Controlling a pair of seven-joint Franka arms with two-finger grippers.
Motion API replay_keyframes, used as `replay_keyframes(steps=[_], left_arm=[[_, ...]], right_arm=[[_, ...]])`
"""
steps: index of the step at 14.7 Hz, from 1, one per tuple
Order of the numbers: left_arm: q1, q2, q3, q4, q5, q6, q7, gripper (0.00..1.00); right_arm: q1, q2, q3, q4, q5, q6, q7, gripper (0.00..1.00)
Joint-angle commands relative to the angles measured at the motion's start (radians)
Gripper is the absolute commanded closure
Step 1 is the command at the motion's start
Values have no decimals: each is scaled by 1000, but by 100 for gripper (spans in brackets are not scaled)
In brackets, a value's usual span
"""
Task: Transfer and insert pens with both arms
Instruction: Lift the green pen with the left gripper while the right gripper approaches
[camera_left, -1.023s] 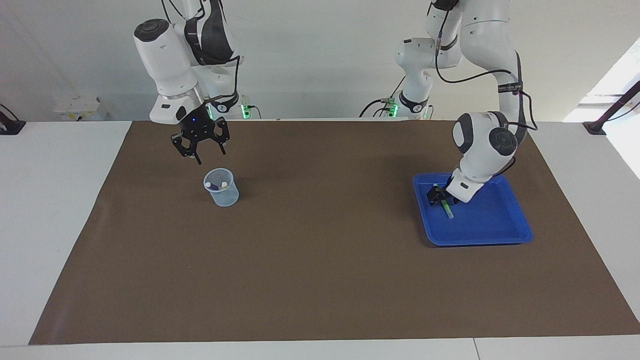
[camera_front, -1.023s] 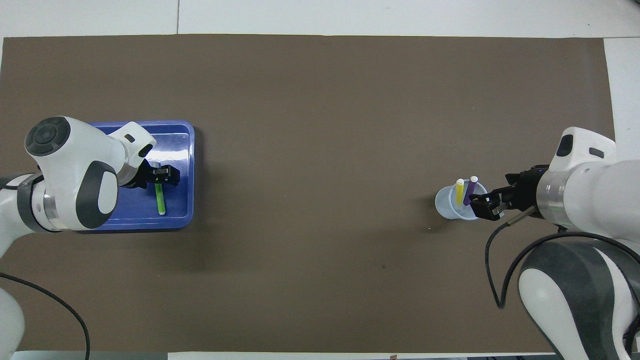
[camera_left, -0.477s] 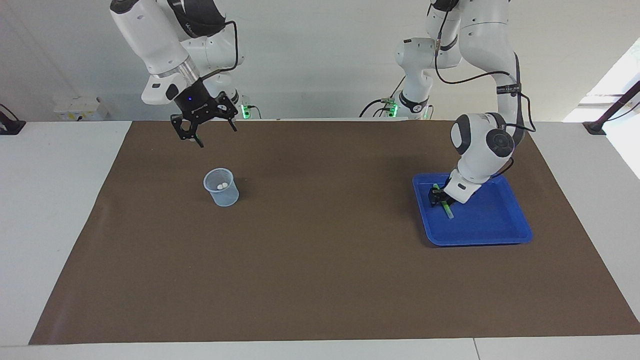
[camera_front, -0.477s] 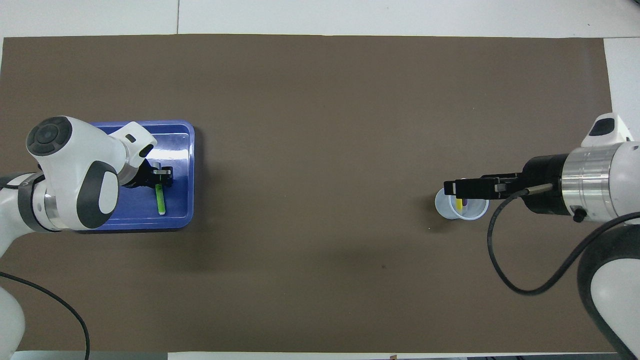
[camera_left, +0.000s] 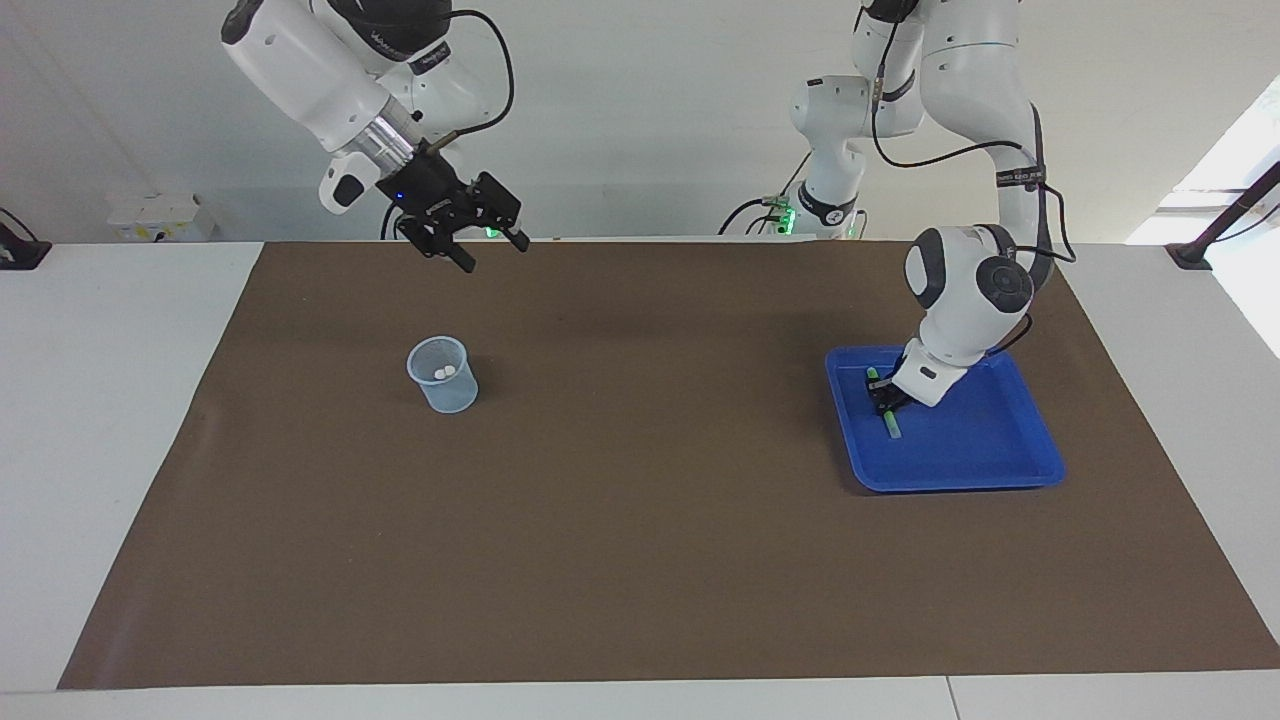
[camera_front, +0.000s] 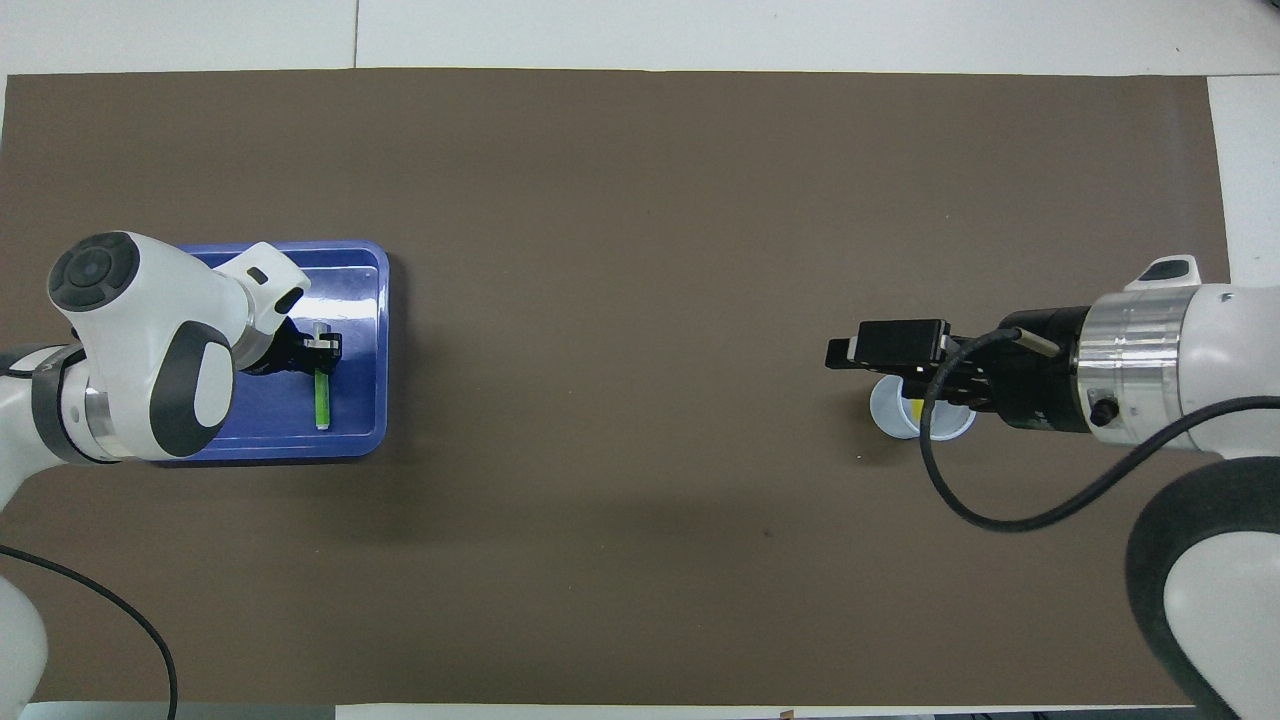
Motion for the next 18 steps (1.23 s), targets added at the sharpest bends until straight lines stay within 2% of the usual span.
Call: replay_keyframes(steps=[1,5,8,9,13,14,15,18], left_arm=[[4,-9,-1,110,-4,-183,-27,100],[-9,-31,-1,320,-130,-508,-284,100],[-13,-54,-6,409,-281,-630,-621,100],[-15,-83,-9,406,-340,-634,-759,100],[-61,-178,-9,365,-500,-636,-1090,100],[-78,-204,-10,337,-532,-624,-1170,100],[-91,-224,-9,314,-566,-612,-1220,100],[-159,-262,-9,250,-632,-531,-1338,100]], right_arm=[[78,6,0,-23,25,133,128,0],[127,1,0,-43,25,178,164,0],[159,9,0,-43,25,188,164,0],[165,11,0,-43,23,197,166,0],[204,26,2,-50,23,217,164,0],[233,38,2,-50,23,278,170,0],[260,46,2,-51,23,335,169,0],[267,55,2,-54,23,356,162,0]])
